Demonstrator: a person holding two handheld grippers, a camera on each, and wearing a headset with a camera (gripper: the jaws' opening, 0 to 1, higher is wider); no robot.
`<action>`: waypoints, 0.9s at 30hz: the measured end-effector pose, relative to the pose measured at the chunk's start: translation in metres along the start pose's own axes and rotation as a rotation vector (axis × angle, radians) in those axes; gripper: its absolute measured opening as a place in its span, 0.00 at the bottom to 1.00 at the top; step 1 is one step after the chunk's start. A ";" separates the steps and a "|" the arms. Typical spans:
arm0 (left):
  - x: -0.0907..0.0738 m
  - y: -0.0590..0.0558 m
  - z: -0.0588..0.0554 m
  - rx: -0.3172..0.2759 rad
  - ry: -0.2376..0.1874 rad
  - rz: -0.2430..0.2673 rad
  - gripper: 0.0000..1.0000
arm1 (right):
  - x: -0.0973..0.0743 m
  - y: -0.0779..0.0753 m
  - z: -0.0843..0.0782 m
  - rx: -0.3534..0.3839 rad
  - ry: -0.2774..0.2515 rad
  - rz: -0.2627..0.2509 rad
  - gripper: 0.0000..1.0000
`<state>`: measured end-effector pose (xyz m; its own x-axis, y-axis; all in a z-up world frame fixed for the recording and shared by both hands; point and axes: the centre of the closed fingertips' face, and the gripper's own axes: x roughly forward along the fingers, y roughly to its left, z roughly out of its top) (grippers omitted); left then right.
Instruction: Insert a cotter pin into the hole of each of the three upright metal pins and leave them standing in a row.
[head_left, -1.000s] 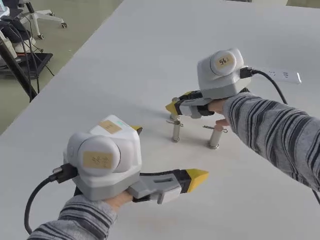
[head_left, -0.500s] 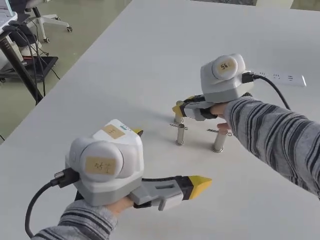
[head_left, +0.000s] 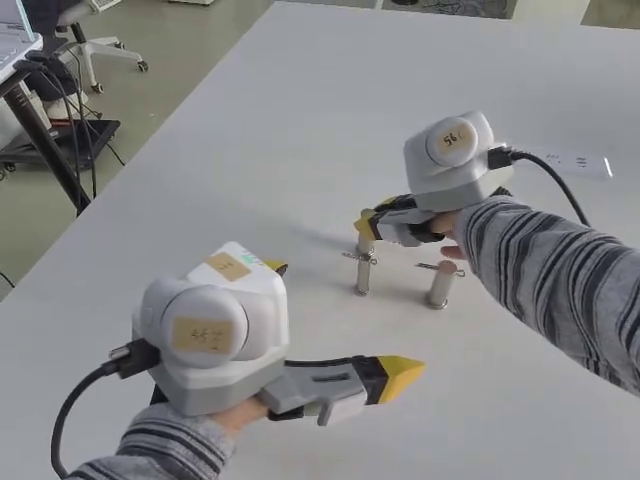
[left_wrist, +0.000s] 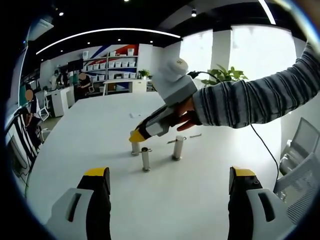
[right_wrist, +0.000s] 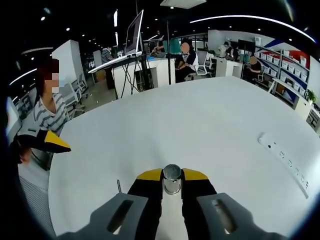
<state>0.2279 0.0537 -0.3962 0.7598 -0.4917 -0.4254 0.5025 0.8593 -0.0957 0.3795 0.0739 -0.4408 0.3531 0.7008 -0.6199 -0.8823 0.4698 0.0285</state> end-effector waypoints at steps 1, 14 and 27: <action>0.000 0.000 0.000 0.000 -0.001 0.001 0.99 | -0.002 -0.001 -0.001 0.004 0.002 -0.001 0.08; -0.004 -0.002 0.003 0.001 -0.003 0.004 0.99 | -0.041 -0.016 -0.014 -0.007 0.024 -0.029 0.08; -0.005 -0.010 0.007 0.007 -0.008 -0.007 0.99 | -0.078 -0.038 -0.047 0.009 0.068 -0.079 0.08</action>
<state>0.2222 0.0463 -0.3871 0.7593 -0.4992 -0.4174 0.5109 0.8546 -0.0926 0.3710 -0.0240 -0.4300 0.3987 0.6235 -0.6725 -0.8497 0.5271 -0.0151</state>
